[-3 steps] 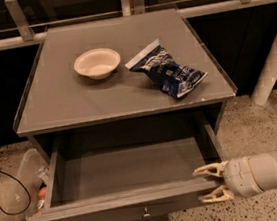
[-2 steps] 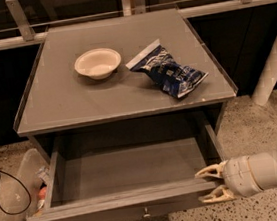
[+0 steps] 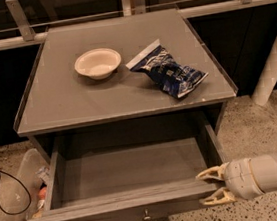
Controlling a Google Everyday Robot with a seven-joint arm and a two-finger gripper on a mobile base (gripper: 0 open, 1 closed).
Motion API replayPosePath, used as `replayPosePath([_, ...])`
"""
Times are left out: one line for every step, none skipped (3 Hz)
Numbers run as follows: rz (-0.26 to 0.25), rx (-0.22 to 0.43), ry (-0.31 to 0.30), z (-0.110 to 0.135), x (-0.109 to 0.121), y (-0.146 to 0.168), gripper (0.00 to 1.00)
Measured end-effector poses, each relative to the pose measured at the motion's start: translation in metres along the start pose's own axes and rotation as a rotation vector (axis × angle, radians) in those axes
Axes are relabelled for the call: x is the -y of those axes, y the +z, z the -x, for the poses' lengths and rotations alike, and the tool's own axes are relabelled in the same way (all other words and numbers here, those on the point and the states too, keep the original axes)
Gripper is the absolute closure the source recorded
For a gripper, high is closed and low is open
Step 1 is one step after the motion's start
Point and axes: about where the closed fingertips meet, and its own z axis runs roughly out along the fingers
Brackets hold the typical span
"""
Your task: Open top drawer
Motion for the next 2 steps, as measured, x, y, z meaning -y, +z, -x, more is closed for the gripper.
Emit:
replayPosePath([-0.005, 0.004, 0.005, 0.0009, -0.0054, -0.0006, 1.00])
replayPosePath([-0.005, 0.004, 0.005, 0.0011, -0.0055, -0.0006, 0.83])
